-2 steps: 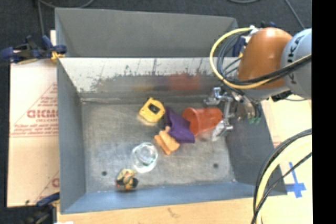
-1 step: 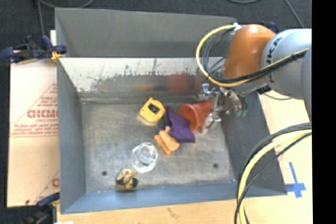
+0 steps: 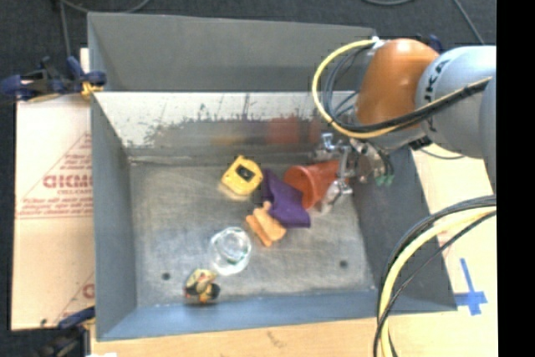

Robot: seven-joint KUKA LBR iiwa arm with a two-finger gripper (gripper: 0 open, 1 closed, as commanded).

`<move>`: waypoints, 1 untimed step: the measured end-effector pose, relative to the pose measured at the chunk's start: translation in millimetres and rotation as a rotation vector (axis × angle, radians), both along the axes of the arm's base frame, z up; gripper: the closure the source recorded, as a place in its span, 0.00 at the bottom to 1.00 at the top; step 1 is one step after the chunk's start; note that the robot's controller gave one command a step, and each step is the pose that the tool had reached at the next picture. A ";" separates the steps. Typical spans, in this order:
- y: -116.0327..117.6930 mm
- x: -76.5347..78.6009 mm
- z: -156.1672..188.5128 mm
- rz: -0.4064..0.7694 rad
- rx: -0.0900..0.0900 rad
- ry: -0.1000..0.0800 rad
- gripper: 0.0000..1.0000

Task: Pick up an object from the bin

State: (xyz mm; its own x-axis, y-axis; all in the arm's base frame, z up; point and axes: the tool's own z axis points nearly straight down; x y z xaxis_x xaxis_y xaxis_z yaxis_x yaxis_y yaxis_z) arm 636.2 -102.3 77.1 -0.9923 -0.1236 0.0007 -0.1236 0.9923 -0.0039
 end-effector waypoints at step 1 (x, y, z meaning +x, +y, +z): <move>-4.8 1.2 43.2 0.066 0.002 -0.005 1.00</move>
Offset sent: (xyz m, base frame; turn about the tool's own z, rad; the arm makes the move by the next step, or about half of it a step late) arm 0.0000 0.0000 0.0000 0.0000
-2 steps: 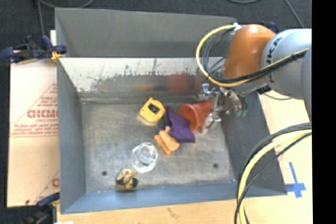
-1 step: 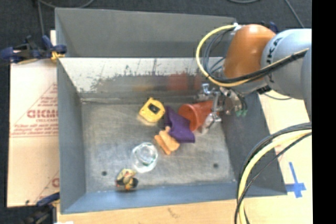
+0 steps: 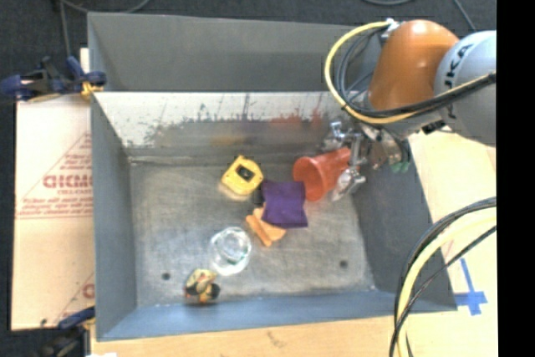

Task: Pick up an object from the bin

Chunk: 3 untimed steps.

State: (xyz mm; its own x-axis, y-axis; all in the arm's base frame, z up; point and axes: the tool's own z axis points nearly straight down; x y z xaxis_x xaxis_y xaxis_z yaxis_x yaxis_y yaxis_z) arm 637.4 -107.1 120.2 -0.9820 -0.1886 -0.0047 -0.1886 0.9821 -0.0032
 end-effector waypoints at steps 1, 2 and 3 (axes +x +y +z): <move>0.0 0.0 0.0 0.000 0.000 0.000 1.00; -0.4 4.6 13.7 -0.007 0.000 0.000 1.00; 0.7 3.1 8.9 -0.004 0.000 -0.001 1.00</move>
Offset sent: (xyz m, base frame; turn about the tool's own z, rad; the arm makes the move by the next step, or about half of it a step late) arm 0.0052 0.0011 0.0176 0.0094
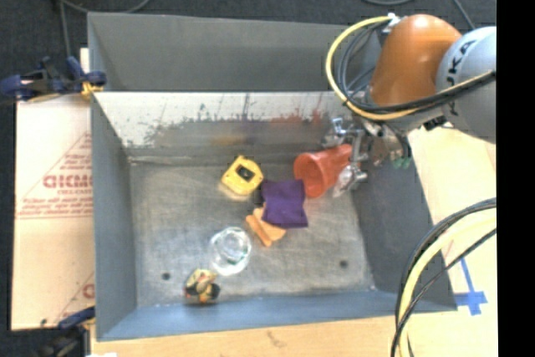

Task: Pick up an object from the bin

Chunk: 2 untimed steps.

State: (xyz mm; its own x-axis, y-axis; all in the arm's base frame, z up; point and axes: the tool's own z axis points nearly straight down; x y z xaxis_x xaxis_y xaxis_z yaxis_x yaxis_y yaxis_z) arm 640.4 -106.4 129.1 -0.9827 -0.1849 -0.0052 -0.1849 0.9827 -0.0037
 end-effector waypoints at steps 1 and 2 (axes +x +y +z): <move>4.7 -2.8 42.1 -0.004 0.002 0.009 1.00; 4.6 -0.6 101.4 -0.005 0.000 -0.001 1.00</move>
Offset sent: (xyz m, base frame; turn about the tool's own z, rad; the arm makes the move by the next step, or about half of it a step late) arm -0.0051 -0.0010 0.0439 -0.0023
